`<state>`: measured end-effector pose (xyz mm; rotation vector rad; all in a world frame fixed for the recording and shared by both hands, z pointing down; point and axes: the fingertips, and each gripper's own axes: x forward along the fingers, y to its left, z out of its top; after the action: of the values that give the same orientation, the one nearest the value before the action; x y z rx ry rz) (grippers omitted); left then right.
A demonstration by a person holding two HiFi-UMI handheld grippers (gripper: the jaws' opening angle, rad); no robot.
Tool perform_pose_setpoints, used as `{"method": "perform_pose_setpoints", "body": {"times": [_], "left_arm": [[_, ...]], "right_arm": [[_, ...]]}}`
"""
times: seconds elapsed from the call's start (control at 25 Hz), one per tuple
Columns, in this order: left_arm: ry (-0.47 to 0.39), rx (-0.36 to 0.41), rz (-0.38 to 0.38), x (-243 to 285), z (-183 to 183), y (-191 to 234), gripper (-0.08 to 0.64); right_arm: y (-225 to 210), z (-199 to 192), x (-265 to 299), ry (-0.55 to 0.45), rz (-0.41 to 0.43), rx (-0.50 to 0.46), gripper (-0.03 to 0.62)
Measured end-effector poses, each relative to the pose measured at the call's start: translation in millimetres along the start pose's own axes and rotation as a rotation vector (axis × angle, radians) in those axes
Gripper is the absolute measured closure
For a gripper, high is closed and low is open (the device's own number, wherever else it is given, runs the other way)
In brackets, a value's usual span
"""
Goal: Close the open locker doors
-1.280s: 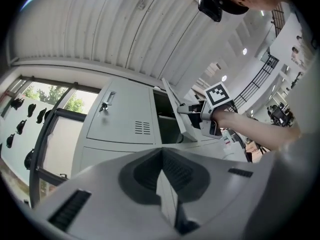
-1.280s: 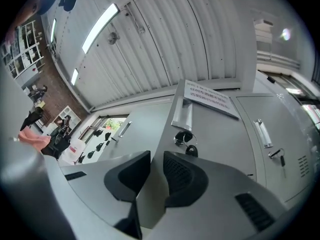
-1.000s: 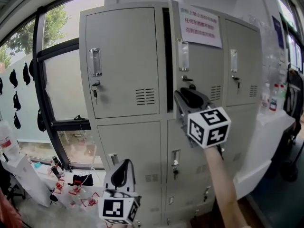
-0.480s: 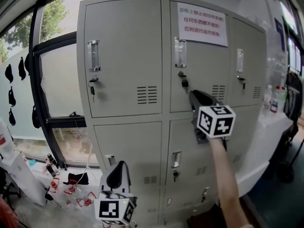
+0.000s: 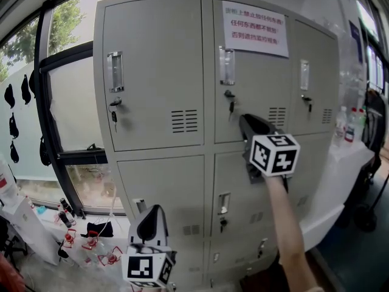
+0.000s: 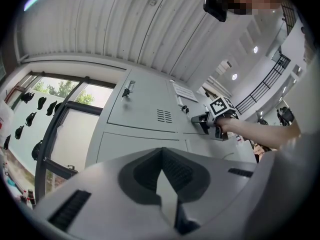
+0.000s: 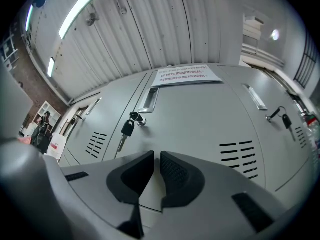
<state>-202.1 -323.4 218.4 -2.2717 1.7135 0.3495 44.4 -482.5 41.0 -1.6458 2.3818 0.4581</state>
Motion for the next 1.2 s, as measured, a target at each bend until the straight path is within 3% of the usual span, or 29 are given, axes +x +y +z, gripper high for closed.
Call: {"method": "perform_pose_setpoints", "body": {"times": [0.12,0.28,0.48,0.6,0.8,0.88,1.0,1.2], "left_arm": [[-0.008,0.008,-0.006,-1.8,2.9,-1.9,0.555],[-0.012,0.002,-0.011,-5.0,9.7,-7.8,0.555],[-0.025,-0.011,-0.035,-8.1,19.0,-26.3,0.555],[-0.034,-0.014,-0.056,-9.7,21.3,-42.1,0.555],[-0.054,-0.010,-0.107,-22.2,17.2,-80.4,0.555],[-0.055,-0.004,-0.121,-28.1,12.2,-95.5,0.555],[-0.075,-0.009,-0.147,-38.9,5.9,-116.2,0.555],[-0.006,-0.044,-0.139,-63.8,-32.5,-135.9,0.555]], "right_arm": [[3.4,3.4,-3.2,-0.005,0.013,0.003,0.552],[16.2,31.6,-28.1,-0.101,0.041,-0.025,0.552],[46.6,68.5,-89.9,-0.254,0.085,-0.153,0.554],[66.8,69.5,-133.3,-0.307,0.099,-0.201,0.565],[83.9,30.1,-199.9,-0.294,0.078,-0.207,0.580],[87.0,8.2,-221.5,-0.267,0.054,-0.158,0.583],[87.9,-30.2,-252.1,-0.214,0.023,-0.100,0.584],[90.4,-106.6,-301.3,-0.068,-0.004,-0.105,0.585]]}}
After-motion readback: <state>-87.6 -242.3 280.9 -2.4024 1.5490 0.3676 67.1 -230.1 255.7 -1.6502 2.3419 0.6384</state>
